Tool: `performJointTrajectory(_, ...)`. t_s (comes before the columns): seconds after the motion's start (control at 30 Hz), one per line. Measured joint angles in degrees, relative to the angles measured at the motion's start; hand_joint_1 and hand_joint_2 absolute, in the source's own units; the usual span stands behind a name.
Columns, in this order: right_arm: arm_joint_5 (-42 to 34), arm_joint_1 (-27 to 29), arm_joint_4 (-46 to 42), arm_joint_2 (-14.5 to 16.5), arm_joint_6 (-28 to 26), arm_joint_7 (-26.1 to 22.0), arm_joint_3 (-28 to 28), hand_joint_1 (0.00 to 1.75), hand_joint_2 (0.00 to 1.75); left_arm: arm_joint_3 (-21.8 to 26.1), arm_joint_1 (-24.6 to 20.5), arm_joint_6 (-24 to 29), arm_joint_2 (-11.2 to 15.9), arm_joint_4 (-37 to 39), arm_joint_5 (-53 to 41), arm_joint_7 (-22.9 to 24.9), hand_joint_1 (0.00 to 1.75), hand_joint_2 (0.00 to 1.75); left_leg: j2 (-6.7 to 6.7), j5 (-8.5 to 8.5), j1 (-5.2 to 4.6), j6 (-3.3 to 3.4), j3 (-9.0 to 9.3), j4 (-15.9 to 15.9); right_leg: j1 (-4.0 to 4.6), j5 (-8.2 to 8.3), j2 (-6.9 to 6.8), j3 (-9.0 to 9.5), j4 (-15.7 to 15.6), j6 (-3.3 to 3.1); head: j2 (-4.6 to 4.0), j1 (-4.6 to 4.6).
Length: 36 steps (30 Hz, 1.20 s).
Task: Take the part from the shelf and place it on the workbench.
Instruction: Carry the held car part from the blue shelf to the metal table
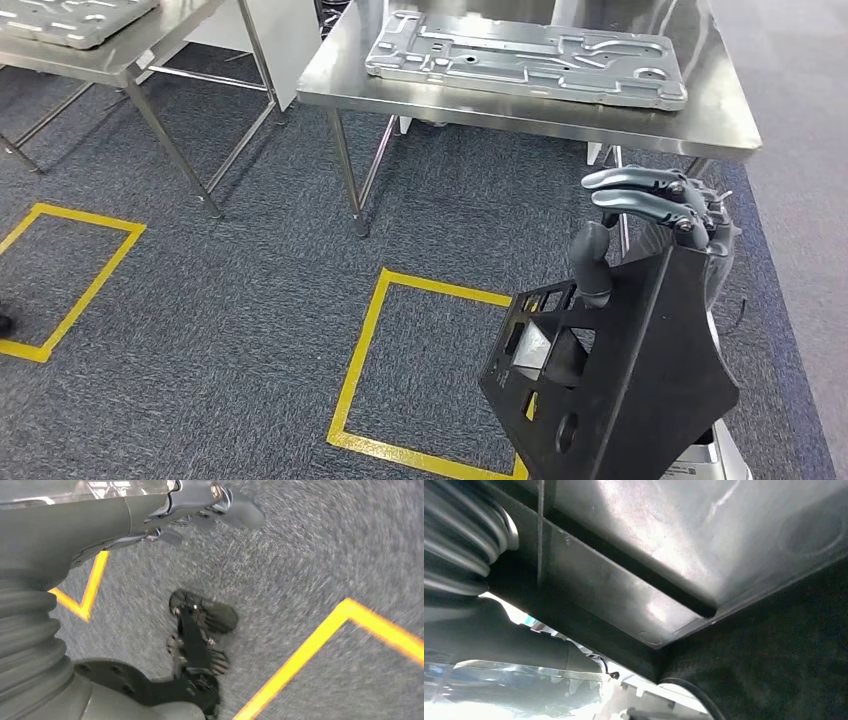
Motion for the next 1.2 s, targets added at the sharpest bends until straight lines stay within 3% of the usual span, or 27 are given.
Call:
performJointTrajectory(0.07, -0.05, 0.18, 0.26, 0.17, 0.15, 0.07, 0.06, 1.75, 1.75, 0.03, 0.27, -0.27, -0.04, 0.0, -0.17, 0.01, 0.0, 1.75, -2.07, -3.59, 0.1, -0.32, -3.6, 7.81, 0.05, 0.05, 1.37, -0.06, 0.02, -0.23, 0.0, -0.02)
performJointTrajectory(0.1, -0.1, 0.37, 0.41, 0.19, 0.18, 0.07, 0.08, 1.75, 1.75, 0.03, 0.42, -0.37, -0.05, 0.0, -0.19, 0.01, 0.0, 1.75, -2.35, -4.31, 0.11, -0.4, -4.98, 10.6, 0.08, 0.05, 2.15, -0.06, 0.05, -0.25, 0.0, -0.01)
performJointTrajectory(0.13, -0.14, 0.54, 0.56, 0.19, 0.2, 0.07, 0.09, 1.75, 1.75, 0.03, 0.53, -0.48, -0.07, 0.0, -0.2, 0.0, 0.0, 1.75, -2.46, -3.88, 0.11, -0.39, -5.46, 11.35, 0.09, 0.05, 2.95, -0.03, 0.1, -0.25, 0.0, -0.02)
performJointTrajectory(0.17, -0.18, 0.67, 0.68, 0.19, 0.2, 0.05, 0.11, 1.75, 1.75, 0.03, 0.58, -0.6, -0.09, 0.0, -0.22, 0.0, 0.0, 1.75, -2.59, -2.36, 0.12, -0.31, -4.91, 9.84, 0.09, 0.05, 3.77, 0.04, 0.14, -0.23, 0.0, -0.02)
performJointTrajectory(0.2, -0.25, 0.75, 0.78, 0.19, 0.2, 0.0, 0.13, 1.75, 1.75, 0.03, 0.58, -0.74, -0.1, 0.0, -0.26, 0.0, 0.0, 1.75, -3.08, -0.09, 0.15, -0.15, -3.43, 6.33, 0.08, 0.02, 4.58, 0.12, 0.21, -0.17, -0.01, -0.02)
performJointTrajectory(0.27, -0.45, 0.79, 0.97, 0.2, 0.19, -0.2, 0.18, 1.75, 1.75, 0.03, 0.59, -1.09, -0.11, 0.0, -0.45, 0.01, 0.0, 1.75, -6.19, 3.29, 0.4, 0.36, -0.2, -1.29, 0.05, -0.01, 6.11, -0.04, 0.46, 0.21, -0.01, 0.03)
performJointTrajectory(0.33, -0.6, 0.91, 1.17, 0.24, 0.16, -0.43, 0.24, 1.75, 1.75, 0.03, 0.62, -1.43, -0.13, 0.0, -0.66, 0.03, 0.0, 1.75, -8.28, 3.94, 0.44, 0.87, 1.03, -4.45, -0.17, 0.16, 7.53, -0.58, 0.59, 0.95, 0.0, 0.03)
performJointTrajectory(0.4, -0.6, 1.13, 1.25, 0.25, 0.14, -0.55, 0.27, 1.75, 1.75, 0.03, 0.52, -1.75, -0.2, 0.0, -0.72, -0.01, 0.0, 1.75, -7.09, 4.07, 0.37, 1.45, 1.16, -4.86, -0.4, 0.39, 8.56, -0.97, 0.51, 1.75, 0.0, 0.01)
performJointTrajectory(0.47, -0.58, 1.13, 1.27, 0.25, 0.1, -0.61, 0.26, 1.75, 1.75, 0.03, 0.41, -2.01, -0.31, 0.0, -0.73, -0.08, 0.0, 1.75, -5.54, 4.37, 0.52, 2.2, 1.51, -5.45, -0.2, -0.62, 6.1, -1.74, 2.04, 2.39, -0.01, 0.2)
performJointTrajectory(0.53, -0.57, 1.09, 1.33, 0.28, 0.07, -0.64, 0.29, 1.75, 1.75, 0.03, 0.45, -2.09, -0.37, 0.0, -0.74, -0.1, 0.0, 1.75, -3.88, 4.43, 0.5, 2.73, 1.72, -5.76, -0.13, -3.85, 2.31, -4.62, 8.0, 2.93, -0.01, 0.4)
performJointTrajectory(0.6, -0.56, 1.21, 1.48, 0.33, 0.07, -0.69, 0.34, 1.75, 1.75, 0.03, 0.54, -2.13, -0.37, 0.0, -0.74, -0.1, 0.0, 1.75, -2.2, 4.28, 0.41, 2.86, 1.72, -5.73, -0.42, -6.71, 1.17, -8.29, 15.32, 3.35, -0.01, 0.46)
performJointTrajectory(0.63, -0.56, 1.27, 1.57, 0.34, 0.07, -0.71, 0.36, 1.75, 1.75, 0.03, 0.53, -2.18, -0.37, 0.0, -0.74, -0.1, 0.0, 1.75, -1.39, 4.19, 0.39, 2.83, 1.75, -5.72, -0.56, -6.78, 1.02, -9.06, 16.83, 3.48, 0.0, 0.48)
performJointTrajectory(0.67, -0.56, 1.28, 1.64, 0.34, 0.07, -0.73, 0.36, 1.75, 1.75, 0.03, 0.51, -2.25, -0.38, 0.0, -0.74, -0.1, 0.0, 1.75, -0.65, 4.08, 0.39, 2.75, 1.83, -5.7, -0.66, -5.8, 0.82, -8.64, 16.02, 3.54, 0.0, 0.49)
performJointTrajectory(0.7, -0.56, 1.28, 1.7, 0.34, 0.07, -0.74, 0.36, 1.75, 1.75, 0.03, 0.47, -2.34, -0.39, 0.0, -0.74, -0.1, 0.0, 1.75, 0.03, 3.93, 0.39, 2.63, 1.99, -5.68, -0.69, -4.0, 0.32, -7.0, 12.92, 3.5, 0.0, 0.5)
performJointTrajectory(0.77, -0.55, 1.19, 1.76, 0.35, 0.06, -0.76, 0.36, 1.75, 1.75, 0.03, 0.4, -2.49, -0.4, 0.0, -0.74, -0.1, 0.0, 1.75, 1.16, 3.51, 0.2, 2.15, 2.41, -5.59, -0.36, -0.72, -2.02, -2.56, 4.66, 2.99, 0.0, 0.5)
performJointTrajectory(0.83, -0.49, 1.08, 1.87, 0.42, 0.0, -0.79, 0.36, 1.75, 1.75, 0.03, 0.36, -2.66, -0.4, 0.0, -0.75, -0.09, 0.0, 1.75, 2.06, 3.12, -0.08, 1.52, 2.73, -5.51, 0.09, 0.29, -3.31, -0.49, 0.58, 2.17, -0.01, 0.44)
performJointTrajectory(0.9, -0.2, 1.04, 2.08, 0.49, -0.12, -0.79, 0.36, 1.75, 1.75, 0.04, 0.2, -2.99, -0.39, 0.0, -0.74, -0.07, 0.0, 1.75, 2.87, 2.88, -0.19, 0.9, 2.96, -5.58, 0.19, 0.2, -2.39, -0.55, 0.42, 1.48, -0.01, 0.39)
performJointTrajectory(0.97, -0.27, 0.87, 2.28, 0.5, -0.03, -0.8, 0.36, 1.75, 1.75, 0.06, -0.03, -3.42, -0.34, 0.0, -0.74, -0.07, 0.0, 1.75, 1.79, 1.85, -0.01, 0.29, 2.7, -4.37, -0.03, 0.23, -1.68, -0.31, 0.02, 0.83, -0.01, 0.37)
performJointTrajectory(1.03, -1.25, 0.56, 2.55, 0.54, 0.77, -0.72, 0.41, 1.75, 1.75, 0.11, -0.02, -3.77, -0.31, 0.0, -0.8, -0.08, 0.0, 1.75, -0.86, -1.09, 0.24, -0.08, 0.19, 1.16, -0.21, 0.14, -1.16, -0.06, -0.3, 0.24, -0.01, 0.26)
performJointTrajectory(1.1, -2.55, 0.42, 2.98, 0.58, 2.08, -0.45, 0.49, 1.75, 1.75, 0.21, 0.3, -3.97, -0.3, 0.0, -0.85, -0.08, 0.0, 1.75, -2.23, -3.99, 0.29, -0.25, -3.83, 8.86, -0.07, -0.06, -0.5, 0.06, -0.26, -0.11, 0.0, 0.18)
performJointTrajectory(1.13, -3.18, 0.42, 3.24, 0.58, 2.78, -0.29, 0.51, 1.75, 1.75, 0.28, 0.46, -4.02, -0.29, 0.0, -0.85, -0.08, 0.0, 1.75, -2.4, -4.13, 0.28, -0.25, -5.13, 10.92, 0.02, -0.17, -0.1, 0.2, -0.23, -0.16, -0.01, 0.18)
performJointTrajectory(1.17, -3.77, 0.42, 3.51, 0.58, 3.42, -0.18, 0.54, 1.75, 1.75, 0.36, 0.59, -4.06, -0.28, 0.0, -0.85, -0.08, 0.0, 1.75, -2.46, -3.07, 0.28, -0.19, -5.41, 10.77, 0.07, -0.3, 0.29, 0.43, -0.2, -0.15, 0.0, 0.16)
performJointTrajectory(1.2, -4.26, 0.42, 3.78, 0.58, 3.92, -0.07, 0.55, 1.75, 1.75, 0.43, 0.64, -4.1, -0.27, 0.0, -0.85, -0.08, 0.0, 1.75, -2.47, -0.98, 0.28, -0.04, -4.61, 8.37, 0.1, -0.48, 0.63, 0.76, -0.18, -0.08, -0.01, 0.15)
